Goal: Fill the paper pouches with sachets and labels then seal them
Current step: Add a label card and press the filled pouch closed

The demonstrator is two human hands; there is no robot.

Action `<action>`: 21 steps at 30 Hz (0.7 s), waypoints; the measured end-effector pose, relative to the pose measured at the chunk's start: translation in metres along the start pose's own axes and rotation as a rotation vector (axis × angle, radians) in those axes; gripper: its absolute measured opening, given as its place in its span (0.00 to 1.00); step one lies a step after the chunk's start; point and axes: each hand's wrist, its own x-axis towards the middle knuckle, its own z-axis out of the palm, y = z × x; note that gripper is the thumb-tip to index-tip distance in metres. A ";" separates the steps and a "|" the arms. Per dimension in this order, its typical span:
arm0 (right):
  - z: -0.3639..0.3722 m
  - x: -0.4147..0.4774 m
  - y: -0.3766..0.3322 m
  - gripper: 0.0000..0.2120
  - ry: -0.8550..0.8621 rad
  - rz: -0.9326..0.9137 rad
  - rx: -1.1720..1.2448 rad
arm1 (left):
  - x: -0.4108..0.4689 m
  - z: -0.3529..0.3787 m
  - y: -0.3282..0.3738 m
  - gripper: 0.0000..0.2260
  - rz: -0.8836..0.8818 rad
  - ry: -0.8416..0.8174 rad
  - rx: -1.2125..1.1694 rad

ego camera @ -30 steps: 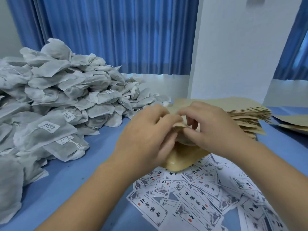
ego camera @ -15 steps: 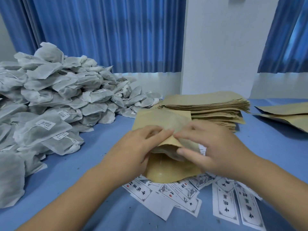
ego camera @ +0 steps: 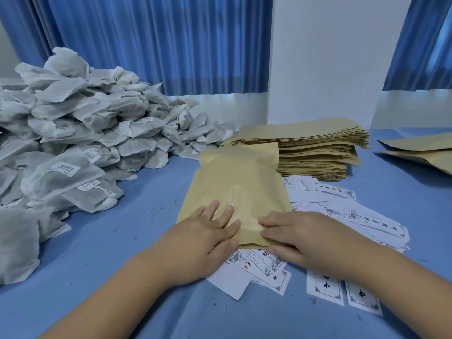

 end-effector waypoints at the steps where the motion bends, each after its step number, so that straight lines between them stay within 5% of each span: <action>1: -0.002 0.000 -0.004 0.18 0.012 -0.022 -0.044 | 0.000 0.001 0.001 0.23 0.000 -0.008 0.003; 4: -0.004 0.001 -0.013 0.07 0.171 -0.084 -0.146 | -0.002 0.005 0.002 0.23 0.007 0.024 0.045; 10: -0.004 0.003 -0.011 0.08 0.493 0.142 0.000 | -0.011 -0.012 -0.004 0.13 0.123 0.417 0.025; 15: -0.012 -0.004 -0.004 0.14 0.665 0.165 0.054 | -0.017 -0.024 -0.015 0.16 0.019 0.650 -0.012; 18: -0.017 -0.005 -0.002 0.14 0.754 0.152 0.005 | -0.023 -0.025 -0.016 0.03 0.056 0.759 0.010; 21: -0.020 -0.008 0.001 0.14 0.731 0.098 -0.023 | -0.024 -0.025 -0.017 0.11 0.066 0.764 -0.027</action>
